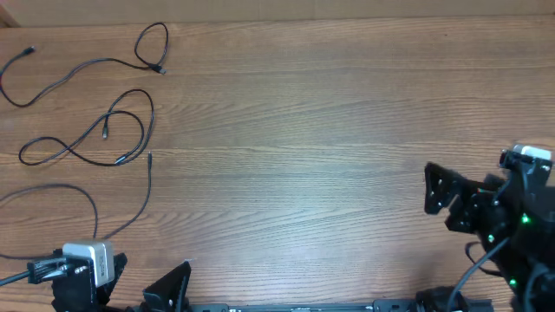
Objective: Untangle cables
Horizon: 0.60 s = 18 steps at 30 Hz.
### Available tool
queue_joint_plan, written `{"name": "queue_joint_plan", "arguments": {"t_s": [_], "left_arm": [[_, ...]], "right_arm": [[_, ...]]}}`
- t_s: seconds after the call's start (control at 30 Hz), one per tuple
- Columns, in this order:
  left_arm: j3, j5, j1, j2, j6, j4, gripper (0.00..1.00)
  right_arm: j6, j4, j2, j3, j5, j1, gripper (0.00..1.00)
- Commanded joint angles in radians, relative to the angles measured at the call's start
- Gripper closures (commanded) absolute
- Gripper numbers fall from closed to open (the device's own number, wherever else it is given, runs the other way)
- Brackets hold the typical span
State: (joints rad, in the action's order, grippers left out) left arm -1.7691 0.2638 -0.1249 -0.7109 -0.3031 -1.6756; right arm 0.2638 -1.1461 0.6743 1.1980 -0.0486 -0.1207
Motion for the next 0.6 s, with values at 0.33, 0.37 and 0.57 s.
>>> {"name": "queue_joint_plan", "arguments": {"t_s": [0.33,0.37,0.57], "left_arm": [[0.005,-0.009,-0.006,-0.001,0.019,0.003,0.00],[0.005,-0.009,-0.006,-0.001,0.019,0.003,0.00],[0.005,-0.009,-0.006,-0.001,0.019,0.003,0.01]], "right_arm": [[-0.142,0.539,-0.354,-0.614,0.057,0.073,0.00],[-0.142,0.571,-0.373,-0.646,0.064,0.084,0.00],[-0.143,0.742,-0.478,-0.819,0.077,0.112,0.00]]}}
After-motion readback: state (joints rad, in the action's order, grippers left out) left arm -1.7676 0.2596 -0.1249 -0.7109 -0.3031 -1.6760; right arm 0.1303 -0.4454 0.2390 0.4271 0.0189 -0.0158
